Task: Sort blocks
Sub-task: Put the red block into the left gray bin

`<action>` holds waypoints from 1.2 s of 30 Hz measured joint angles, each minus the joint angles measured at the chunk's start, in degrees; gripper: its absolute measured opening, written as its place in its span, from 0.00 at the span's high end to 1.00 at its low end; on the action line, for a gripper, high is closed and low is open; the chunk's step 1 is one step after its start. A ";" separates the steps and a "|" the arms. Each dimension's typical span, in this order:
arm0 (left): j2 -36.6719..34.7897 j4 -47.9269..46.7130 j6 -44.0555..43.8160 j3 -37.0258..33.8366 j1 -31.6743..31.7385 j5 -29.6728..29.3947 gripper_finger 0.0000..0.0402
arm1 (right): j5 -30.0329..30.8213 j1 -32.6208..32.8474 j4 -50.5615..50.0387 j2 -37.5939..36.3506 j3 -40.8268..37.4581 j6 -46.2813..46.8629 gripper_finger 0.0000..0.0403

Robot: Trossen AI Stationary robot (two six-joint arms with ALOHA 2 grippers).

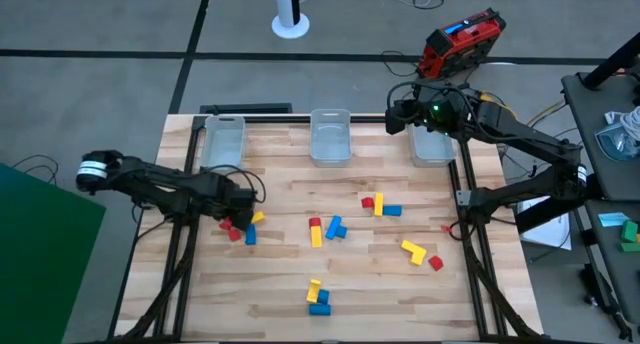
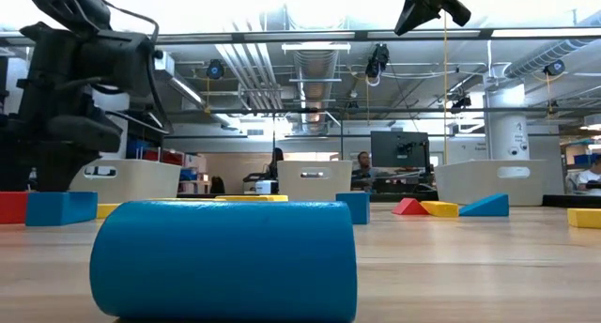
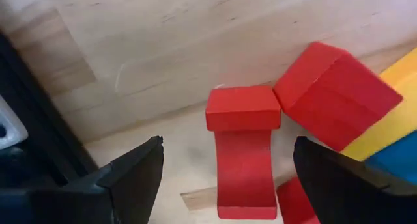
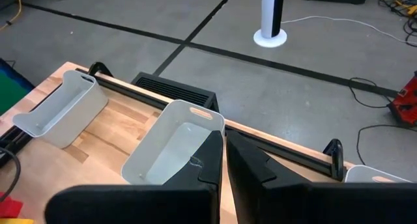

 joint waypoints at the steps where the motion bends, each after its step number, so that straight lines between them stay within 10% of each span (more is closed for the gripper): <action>1: 0.30 0.11 0.30 -0.07 0.00 0.01 0.22 | 0.00 0.00 0.01 0.00 0.00 0.00 0.97; 36: -1.43 8.15 1.33 -3.60 -0.02 0.50 0.76 | 0.00 0.00 0.02 0.00 -0.04 -0.87 0.97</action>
